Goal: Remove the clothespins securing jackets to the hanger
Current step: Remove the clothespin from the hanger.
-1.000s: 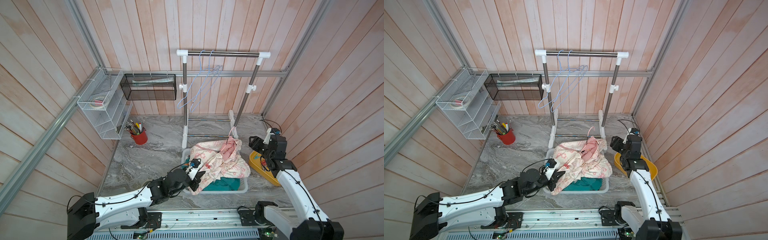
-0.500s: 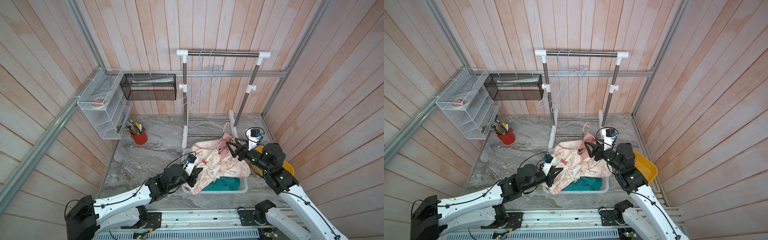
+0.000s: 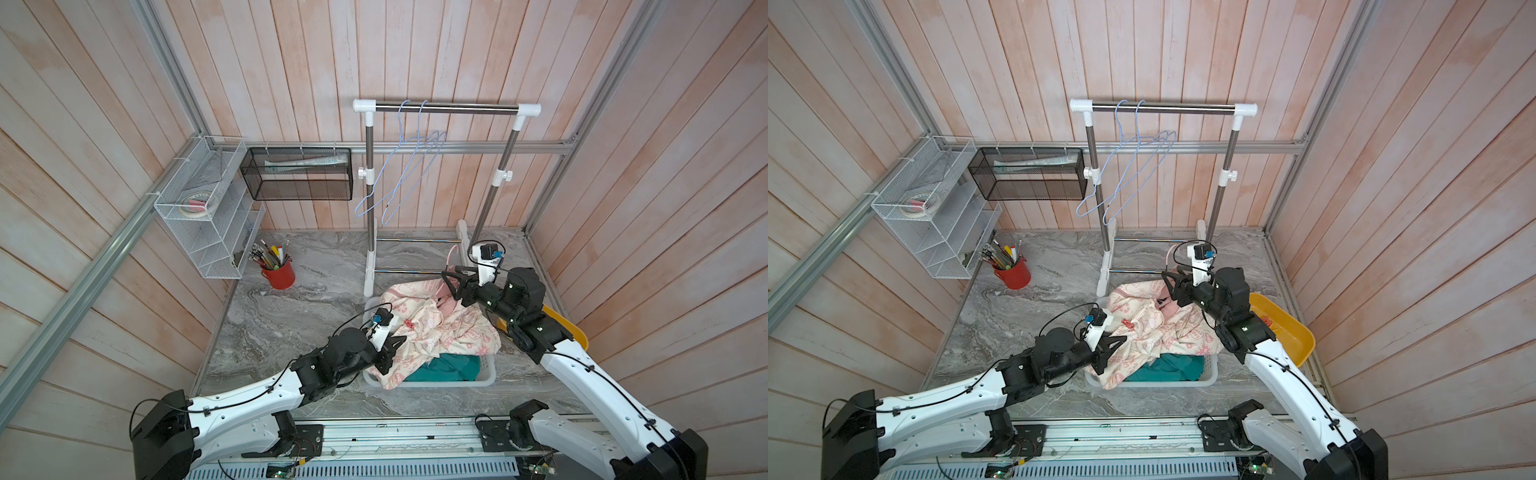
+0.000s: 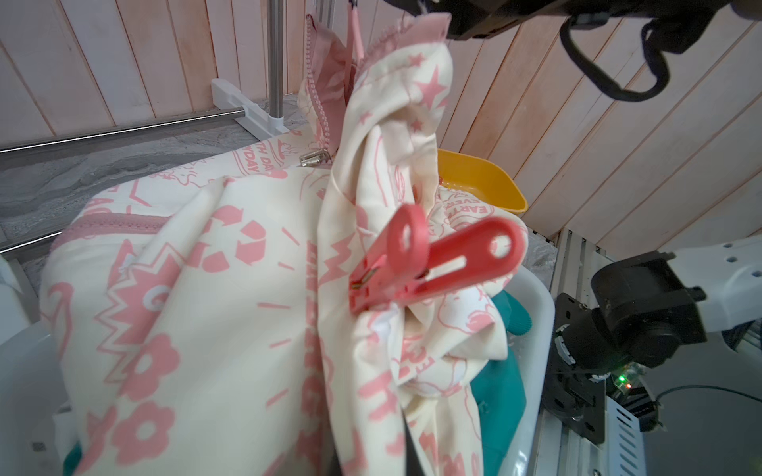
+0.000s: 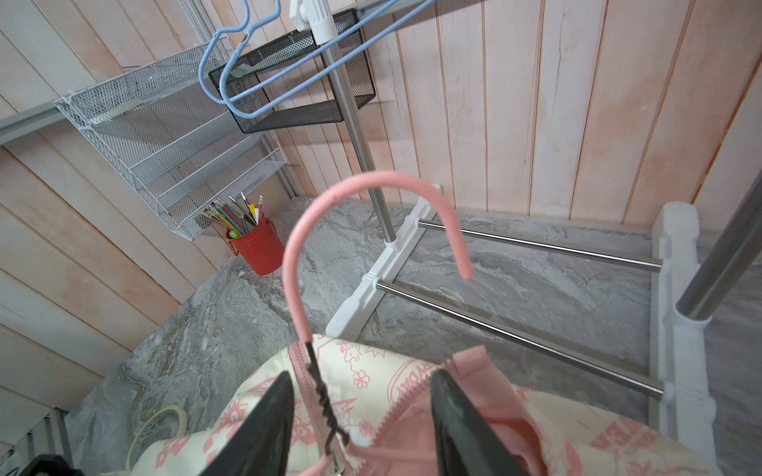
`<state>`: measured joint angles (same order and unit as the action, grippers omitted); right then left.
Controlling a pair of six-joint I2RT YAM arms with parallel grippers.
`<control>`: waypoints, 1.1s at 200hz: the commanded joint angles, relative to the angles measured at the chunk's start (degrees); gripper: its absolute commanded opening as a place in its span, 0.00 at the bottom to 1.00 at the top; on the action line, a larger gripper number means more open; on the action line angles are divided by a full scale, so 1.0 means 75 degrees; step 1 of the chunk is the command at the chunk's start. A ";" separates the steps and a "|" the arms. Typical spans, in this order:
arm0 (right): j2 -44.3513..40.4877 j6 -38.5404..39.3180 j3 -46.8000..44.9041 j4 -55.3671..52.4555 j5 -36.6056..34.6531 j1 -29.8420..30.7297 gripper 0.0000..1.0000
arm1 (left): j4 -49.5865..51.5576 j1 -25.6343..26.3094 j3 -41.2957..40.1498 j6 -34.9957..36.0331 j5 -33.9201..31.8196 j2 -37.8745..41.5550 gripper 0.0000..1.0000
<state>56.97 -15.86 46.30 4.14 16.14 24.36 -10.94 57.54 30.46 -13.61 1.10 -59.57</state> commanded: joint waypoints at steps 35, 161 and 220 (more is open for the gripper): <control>0.0179 0.0144 0.0118 0.0272 0.0339 0.0092 0.37 | 0.0257 -0.0055 0.0047 -0.0084 -0.0042 -0.0098 0.00; 0.0098 0.0330 0.0153 0.0034 0.0496 0.0127 0.00 | 0.1170 -0.0055 0.0683 0.0200 0.0087 0.0057 0.30; 0.0112 0.0333 0.0189 0.0094 0.0426 0.0127 0.00 | 0.1784 -0.0055 0.1141 0.0421 0.0030 0.0551 0.77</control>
<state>57.95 -13.02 46.57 4.73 18.98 25.04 -0.51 57.32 36.16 -11.97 1.06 -56.40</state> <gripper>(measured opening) 0.052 0.755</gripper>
